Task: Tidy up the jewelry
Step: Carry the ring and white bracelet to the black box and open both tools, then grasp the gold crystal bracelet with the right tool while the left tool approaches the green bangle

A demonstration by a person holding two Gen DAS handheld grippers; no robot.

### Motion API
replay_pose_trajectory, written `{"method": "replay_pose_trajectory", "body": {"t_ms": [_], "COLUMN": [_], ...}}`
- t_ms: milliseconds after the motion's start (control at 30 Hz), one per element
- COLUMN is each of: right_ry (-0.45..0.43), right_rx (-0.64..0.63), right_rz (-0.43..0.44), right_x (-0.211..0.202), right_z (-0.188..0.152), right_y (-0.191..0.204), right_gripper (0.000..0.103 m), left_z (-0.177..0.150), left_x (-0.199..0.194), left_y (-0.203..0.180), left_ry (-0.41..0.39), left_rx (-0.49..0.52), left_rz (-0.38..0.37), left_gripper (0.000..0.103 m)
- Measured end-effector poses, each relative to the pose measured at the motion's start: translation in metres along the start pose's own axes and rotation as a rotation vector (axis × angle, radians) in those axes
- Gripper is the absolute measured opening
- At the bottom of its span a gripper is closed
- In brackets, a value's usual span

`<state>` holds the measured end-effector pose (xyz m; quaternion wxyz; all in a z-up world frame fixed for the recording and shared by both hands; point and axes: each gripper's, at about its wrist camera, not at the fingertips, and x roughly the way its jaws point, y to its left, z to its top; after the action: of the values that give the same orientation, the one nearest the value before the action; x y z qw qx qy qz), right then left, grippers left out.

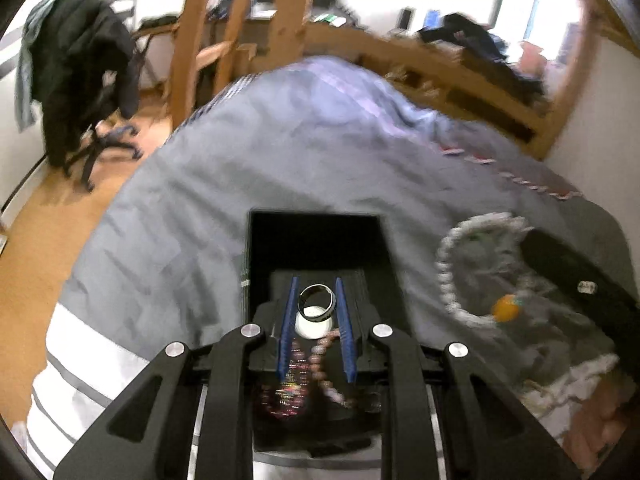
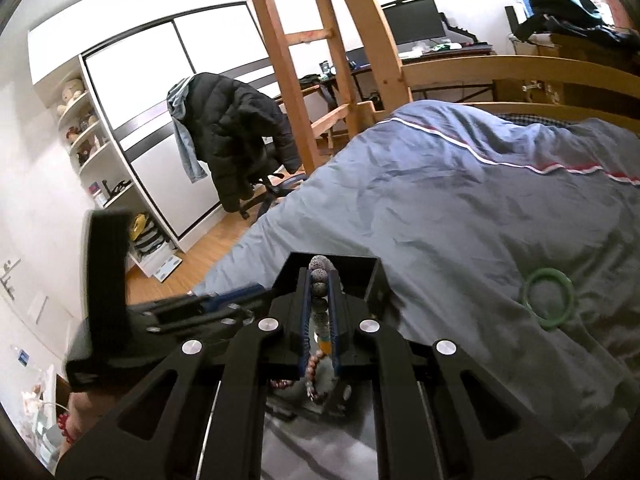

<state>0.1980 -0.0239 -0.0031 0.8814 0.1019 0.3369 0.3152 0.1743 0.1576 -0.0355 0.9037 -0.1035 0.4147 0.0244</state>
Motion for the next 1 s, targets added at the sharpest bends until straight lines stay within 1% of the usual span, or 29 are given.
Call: {"method": "replay_pose_trajectory", "body": {"t_ms": [67, 133, 300, 433, 533, 700, 733, 767, 800, 833, 867, 900, 933, 967, 1000], "right_ry": [0.008, 0.008, 0.019, 0.035, 0.044, 0.093, 0.099, 0.101, 0.101, 0.098, 0.088, 0.074, 0.044, 0.028, 0.019], "right_rx": [0.026, 0.039, 0.034, 0.068, 0.092, 0.086, 0.085, 0.084, 0.086, 0.091, 0.095, 0.097, 0.103, 0.111, 0.126], "right_rz": [0.013, 0.026, 0.043, 0.052, 0.068, 0.118, 0.116, 0.109, 0.093, 0.08, 0.06, 0.047, 0.024, 0.012, 0.004], "right_x": [0.01, 0.016, 0.021, 0.025, 0.027, 0.032, 0.033, 0.033, 0.033, 0.032, 0.027, 0.022, 0.011, 0.003, -0.004], "right_z": [-0.001, -0.002, -0.007, -0.011, -0.014, -0.019, -0.019, -0.02, -0.02, -0.019, -0.018, -0.017, -0.017, -0.017, -0.018], "right_y": [0.001, 0.003, 0.007, 0.002, -0.002, 0.001, 0.002, 0.002, 0.0, -0.003, -0.007, -0.01, -0.017, -0.022, -0.029], "right_gripper": [0.009, 0.009, 0.009, 0.009, 0.009, 0.01, 0.011, 0.013, 0.016, 0.031, 0.053, 0.063, 0.078, 0.089, 0.092], "left_z": [0.002, 0.005, 0.006, 0.007, 0.007, 0.007, 0.008, 0.008, 0.009, 0.009, 0.01, 0.01, 0.011, 0.011, 0.011], "left_x": [0.005, 0.005, 0.005, 0.004, 0.005, 0.006, 0.003, 0.001, -0.003, -0.006, -0.009, -0.012, -0.014, -0.014, -0.014], "left_y": [0.005, 0.007, 0.008, 0.009, 0.013, 0.024, 0.026, 0.027, 0.029, 0.03, 0.031, 0.031, 0.03, 0.029, 0.027], "left_ry": [0.01, 0.003, 0.002, 0.001, -0.003, -0.007, -0.02, -0.028, -0.049, -0.066, -0.087, -0.103, -0.113, -0.12, -0.125], "left_rx": [-0.029, -0.038, -0.058, -0.08, -0.095, -0.152, -0.162, -0.17, -0.184, -0.192, -0.199, -0.197, -0.195, -0.197, -0.201], "left_rz": [-0.001, 0.001, 0.0, 0.011, 0.035, 0.049, 0.051, 0.044, 0.034, 0.032, 0.031, 0.023, 0.011, -0.003, -0.025], "left_gripper": [0.019, 0.019, 0.019, 0.019, 0.019, 0.019, 0.021, 0.035, 0.055, 0.063, 0.066, 0.066, 0.066, 0.067, 0.07]}}
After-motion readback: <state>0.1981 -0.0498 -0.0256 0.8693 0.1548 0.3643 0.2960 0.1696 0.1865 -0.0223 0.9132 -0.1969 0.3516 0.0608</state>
